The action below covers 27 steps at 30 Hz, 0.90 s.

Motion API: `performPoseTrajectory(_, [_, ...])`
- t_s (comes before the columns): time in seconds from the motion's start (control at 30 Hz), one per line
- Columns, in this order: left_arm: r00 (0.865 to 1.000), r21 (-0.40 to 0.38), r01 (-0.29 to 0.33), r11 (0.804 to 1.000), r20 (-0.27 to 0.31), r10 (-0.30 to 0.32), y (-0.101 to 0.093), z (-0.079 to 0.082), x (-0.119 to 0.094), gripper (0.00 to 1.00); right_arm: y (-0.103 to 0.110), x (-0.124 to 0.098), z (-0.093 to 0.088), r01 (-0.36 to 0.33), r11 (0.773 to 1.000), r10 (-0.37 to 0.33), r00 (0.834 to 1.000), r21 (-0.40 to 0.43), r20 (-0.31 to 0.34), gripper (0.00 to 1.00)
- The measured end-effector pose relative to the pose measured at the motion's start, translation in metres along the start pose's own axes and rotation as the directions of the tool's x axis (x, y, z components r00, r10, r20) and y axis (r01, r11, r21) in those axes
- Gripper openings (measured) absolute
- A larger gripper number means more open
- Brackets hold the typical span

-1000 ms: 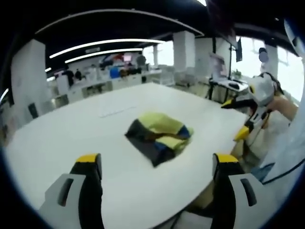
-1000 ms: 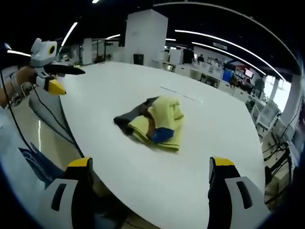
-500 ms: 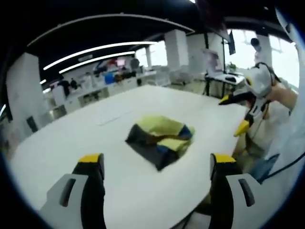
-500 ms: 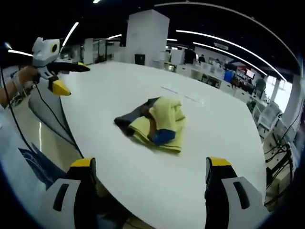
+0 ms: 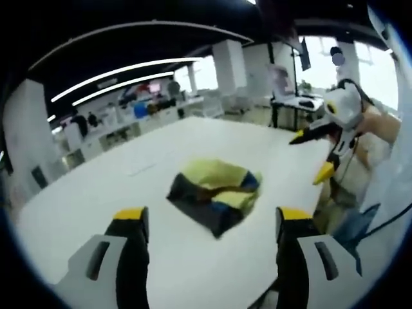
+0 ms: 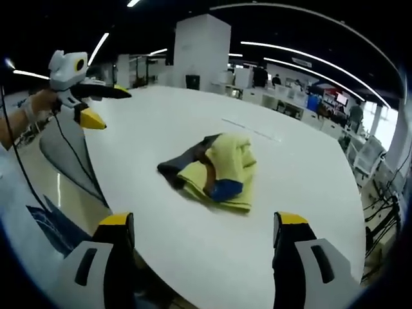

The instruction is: Fold the garment on the visible template until the final outline fits inside the template.

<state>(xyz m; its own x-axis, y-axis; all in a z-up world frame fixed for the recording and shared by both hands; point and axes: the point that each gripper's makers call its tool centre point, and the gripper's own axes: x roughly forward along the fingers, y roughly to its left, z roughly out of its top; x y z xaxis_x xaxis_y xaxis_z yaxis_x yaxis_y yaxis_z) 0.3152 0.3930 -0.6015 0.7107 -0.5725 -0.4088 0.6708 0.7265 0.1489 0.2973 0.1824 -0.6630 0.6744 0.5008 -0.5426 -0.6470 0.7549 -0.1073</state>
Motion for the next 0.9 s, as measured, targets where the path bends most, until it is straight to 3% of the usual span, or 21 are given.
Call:
performPoseTrajectory(0.13, [0.999, 0.029, 0.021, 0.999, -0.027, -0.021, -0.001, -0.004, 0.005, 0.72, -0.002, 0.002, 0.001, 0.005, 1.0, -0.005, 1.0, -0.001, 0.005, 0.87])
performPoseTrajectory(0.9, [0.996, 0.115, 0.079, 0.99, -0.045, -0.075, 0.006, 0.003, 0.04, 0.6, -0.009, 0.019, 0.005, -0.002, 0.999, 0.001, 1.0, 0.038, 0.024, 0.79])
